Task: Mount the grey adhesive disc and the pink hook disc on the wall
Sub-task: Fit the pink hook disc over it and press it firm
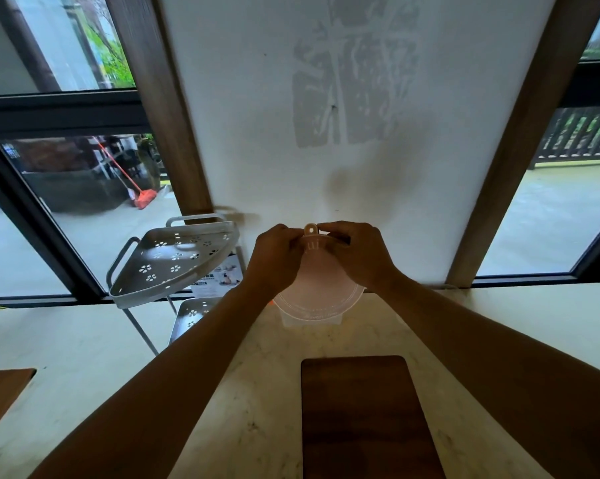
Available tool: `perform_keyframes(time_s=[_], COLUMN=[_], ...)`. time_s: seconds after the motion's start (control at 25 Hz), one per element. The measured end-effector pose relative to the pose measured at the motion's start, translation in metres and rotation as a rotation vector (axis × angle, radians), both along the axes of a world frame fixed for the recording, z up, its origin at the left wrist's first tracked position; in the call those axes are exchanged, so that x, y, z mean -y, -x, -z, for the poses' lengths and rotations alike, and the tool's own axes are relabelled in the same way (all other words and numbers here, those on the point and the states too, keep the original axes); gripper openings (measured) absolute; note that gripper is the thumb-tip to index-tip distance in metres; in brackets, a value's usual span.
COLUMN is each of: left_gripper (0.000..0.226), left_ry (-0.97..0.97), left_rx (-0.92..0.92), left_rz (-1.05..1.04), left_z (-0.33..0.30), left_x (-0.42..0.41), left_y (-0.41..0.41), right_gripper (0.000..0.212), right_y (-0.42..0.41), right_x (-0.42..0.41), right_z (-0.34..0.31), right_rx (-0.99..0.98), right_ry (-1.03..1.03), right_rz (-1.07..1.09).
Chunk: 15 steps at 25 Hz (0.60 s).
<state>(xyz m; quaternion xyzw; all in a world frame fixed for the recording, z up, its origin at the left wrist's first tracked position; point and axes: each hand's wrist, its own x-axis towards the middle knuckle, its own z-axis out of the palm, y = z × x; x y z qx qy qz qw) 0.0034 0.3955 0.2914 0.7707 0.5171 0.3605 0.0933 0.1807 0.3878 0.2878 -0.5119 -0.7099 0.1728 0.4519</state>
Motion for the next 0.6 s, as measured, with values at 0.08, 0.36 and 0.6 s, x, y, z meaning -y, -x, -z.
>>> perform_keyframes(time_s=[0.08,0.36,0.6], left_gripper=[0.020,0.008,0.013], left_ry=[0.002,0.072,0.136], left_rx=[0.029,0.229,0.308], left_rz=[-0.009,-0.014,0.010], left_z=[-0.002,-0.005,0.011], left_x=[0.001,-0.005,-0.018], left_y=[0.001,0.007,0.010], right_gripper=[0.028,0.016,0.002], right_y=[-0.002,-0.010,-0.029], right_x=[-0.003,-0.011,-0.030], right_z=[0.000,0.001,0.014], right_rx=[0.003,0.029,0.143], right_ry=[0.021,0.044,0.124], right_rz=[0.008,-0.040,-0.069])
